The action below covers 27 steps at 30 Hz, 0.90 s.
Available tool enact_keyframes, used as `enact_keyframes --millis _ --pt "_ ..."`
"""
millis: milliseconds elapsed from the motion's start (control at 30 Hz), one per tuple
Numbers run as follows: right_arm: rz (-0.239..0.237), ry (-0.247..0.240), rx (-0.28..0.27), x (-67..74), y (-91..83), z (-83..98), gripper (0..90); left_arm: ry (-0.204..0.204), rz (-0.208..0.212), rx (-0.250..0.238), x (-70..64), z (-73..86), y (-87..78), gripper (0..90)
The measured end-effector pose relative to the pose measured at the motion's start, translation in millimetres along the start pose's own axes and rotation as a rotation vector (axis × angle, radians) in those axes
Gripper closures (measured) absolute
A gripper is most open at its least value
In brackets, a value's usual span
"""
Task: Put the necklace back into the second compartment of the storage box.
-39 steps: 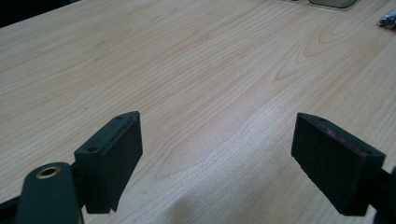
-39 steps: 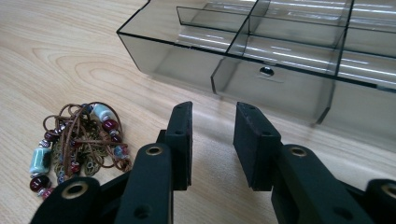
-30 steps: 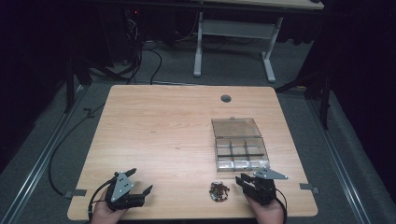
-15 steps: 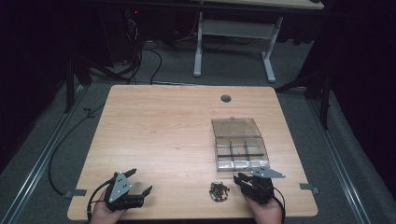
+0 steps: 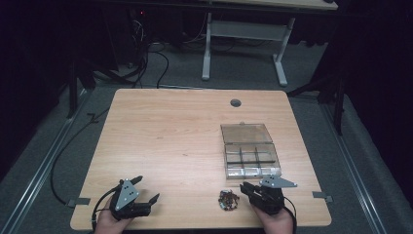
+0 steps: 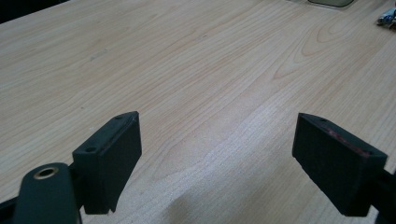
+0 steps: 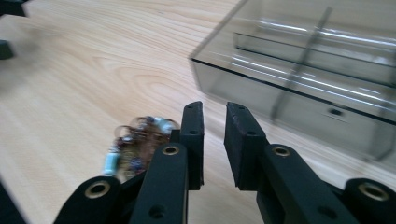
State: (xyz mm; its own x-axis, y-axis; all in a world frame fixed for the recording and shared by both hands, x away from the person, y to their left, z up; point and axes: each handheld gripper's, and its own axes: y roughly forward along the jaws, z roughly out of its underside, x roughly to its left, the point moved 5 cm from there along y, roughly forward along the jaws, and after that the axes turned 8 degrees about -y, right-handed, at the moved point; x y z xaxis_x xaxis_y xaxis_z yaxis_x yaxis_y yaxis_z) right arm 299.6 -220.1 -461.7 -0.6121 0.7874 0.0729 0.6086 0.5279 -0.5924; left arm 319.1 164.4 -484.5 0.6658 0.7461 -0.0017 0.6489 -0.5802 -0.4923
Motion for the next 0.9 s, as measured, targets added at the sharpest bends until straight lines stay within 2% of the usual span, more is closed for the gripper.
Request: enact_keyframes --millis 200,367,433,600,700,900 --pt "-0.055 -0.059 -0.003 22.8 4.4 -7.7 83.7 0.002 0.006 -0.002 -0.3 0.0 -0.5 16.2" --pt "-0.096 -0.098 0.049 39.0 19.4 -6.3 90.0 0.005 0.011 -0.001 -0.6 0.2 -0.5 16.2" --pt "-0.089 -0.112 0.083 42.1 26.4 -4.1 90.0 0.008 0.012 -0.001 -0.9 0.2 -0.4 16.2" --pt "-0.078 -0.115 0.151 42.0 39.2 2.9 90.0 0.009 0.015 0.003 -1.0 0.2 -0.4 16.3" --pt "-0.076 -0.103 0.152 40.6 40.0 4.7 90.0 0.011 0.016 0.005 -1.1 0.3 -0.3 16.4" --pt "-0.023 -0.087 0.158 33.2 34.5 8.1 90.0 0.009 0.012 0.005 -0.9 0.2 -0.2 16.4"
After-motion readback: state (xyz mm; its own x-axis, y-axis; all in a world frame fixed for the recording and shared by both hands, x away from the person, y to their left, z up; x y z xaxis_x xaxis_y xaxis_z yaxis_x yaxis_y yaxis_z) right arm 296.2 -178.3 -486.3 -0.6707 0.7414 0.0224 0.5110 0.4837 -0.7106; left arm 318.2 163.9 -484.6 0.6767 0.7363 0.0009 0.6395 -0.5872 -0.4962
